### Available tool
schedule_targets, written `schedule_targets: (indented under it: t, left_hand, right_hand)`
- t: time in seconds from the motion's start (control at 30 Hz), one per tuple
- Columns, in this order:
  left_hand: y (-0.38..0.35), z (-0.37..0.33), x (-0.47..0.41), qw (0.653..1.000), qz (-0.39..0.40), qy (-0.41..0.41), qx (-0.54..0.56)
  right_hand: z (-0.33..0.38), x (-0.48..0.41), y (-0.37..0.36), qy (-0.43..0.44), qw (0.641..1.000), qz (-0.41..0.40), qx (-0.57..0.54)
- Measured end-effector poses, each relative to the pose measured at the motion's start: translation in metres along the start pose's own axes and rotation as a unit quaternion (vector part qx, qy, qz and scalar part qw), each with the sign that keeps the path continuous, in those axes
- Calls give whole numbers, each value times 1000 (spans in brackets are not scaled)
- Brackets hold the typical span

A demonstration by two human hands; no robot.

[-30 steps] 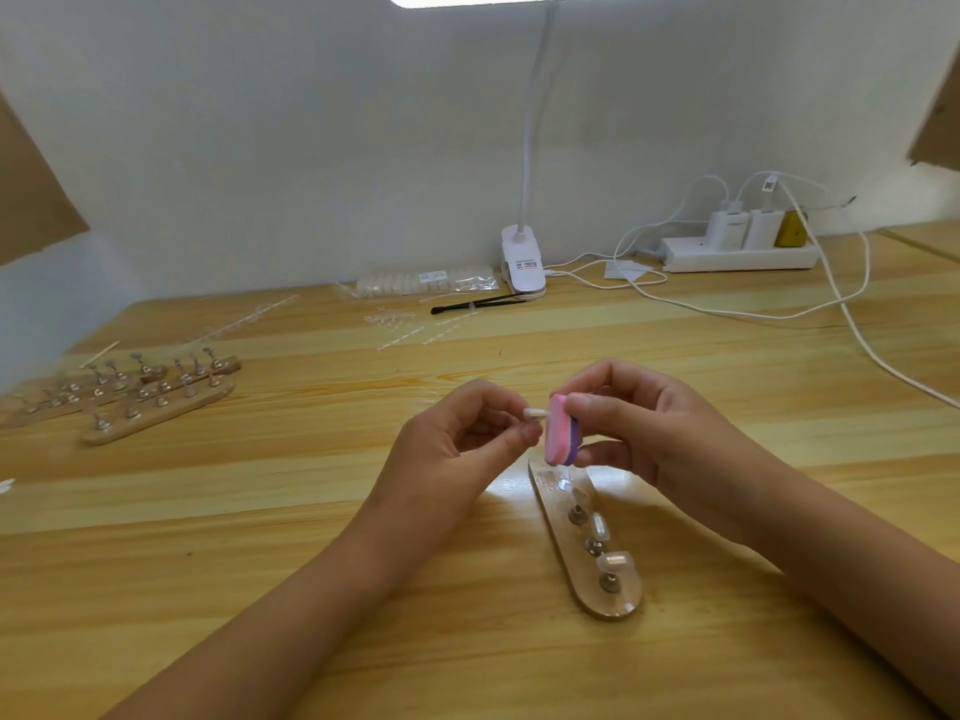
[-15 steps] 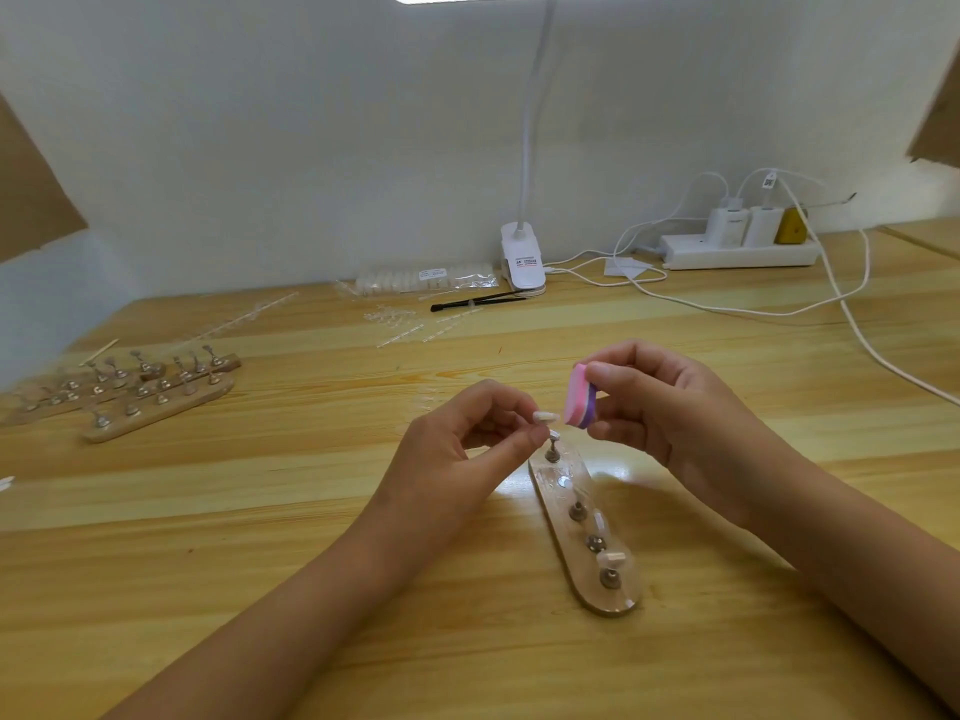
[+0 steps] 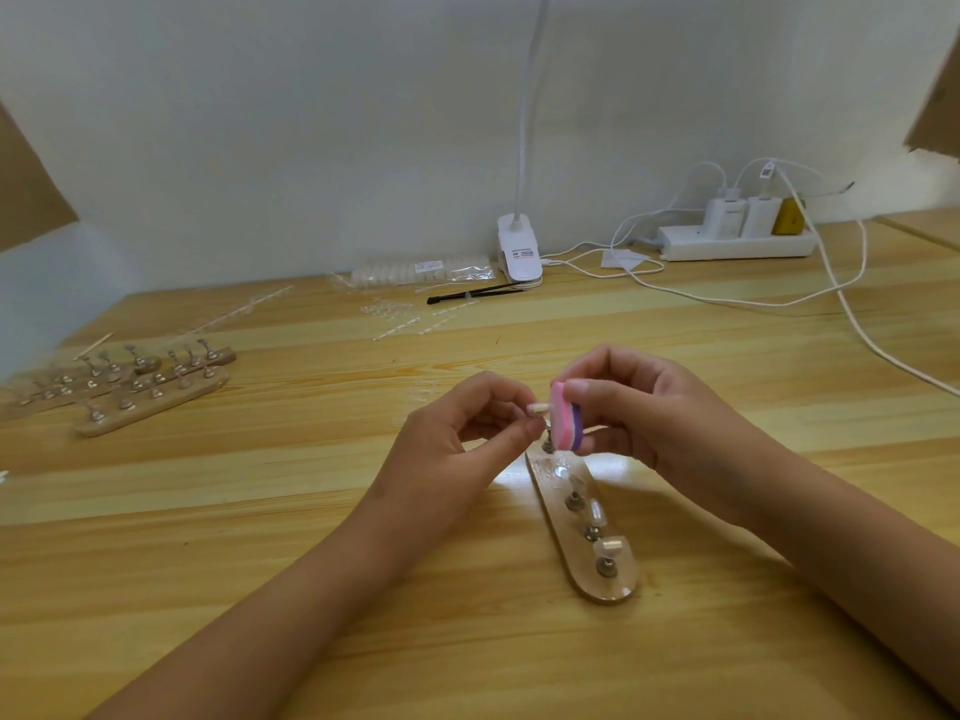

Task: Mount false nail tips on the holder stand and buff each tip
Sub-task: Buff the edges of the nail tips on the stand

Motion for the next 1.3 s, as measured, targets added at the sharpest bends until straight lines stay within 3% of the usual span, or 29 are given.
schedule_targets:
  t: [0.13,0.33,0.8,0.93,1.03,1.1,1.2,1.23,1.3]
  left_hand:
    - [0,-4,1,1000,-2,-20,-7]
    - [0,-2,1,1000,-3,-16,-16]
    - [0,-3,0,1000,2,-23,-4]
    - [1,-2,-1,1000,-8,-17,-1]
    - [2,-2,-1,1000,-11,-10,-5]
    - [2,-2,-1,1000,-12,-6,-3]
    - [2,-1,0,1000,-13,1,0]
    - [2,-1,1,1000,-13,3,0]
    - [3,-1,1,1000,-12,7,-2]
  right_hand:
    - [5,-4,10,15,998,-46,-26]
    - [1,-1,2,1,1000,8,2]
    - [1,-2,3,6,1000,-9,4]
    - [0,1,-3,3,1000,25,12]
    - [5,0,3,48,998,-12,47]
    - [14,0,11,134,978,-65,146]
    - [22,2,14,261,877,-103,390]
    - [21,0,15,266,853,-100,438]
    - [13,-5,20,232,838,-82,487]
Point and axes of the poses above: each hand's wrist, its own x-axis away from the middle knuckle, its own y-axis out of the back of the hand, z = x × y, the point moved 7 cm from there along -x, towards the middle knuckle, and after that the axes turned 12 degrees about -z, right-handed, at the moved point
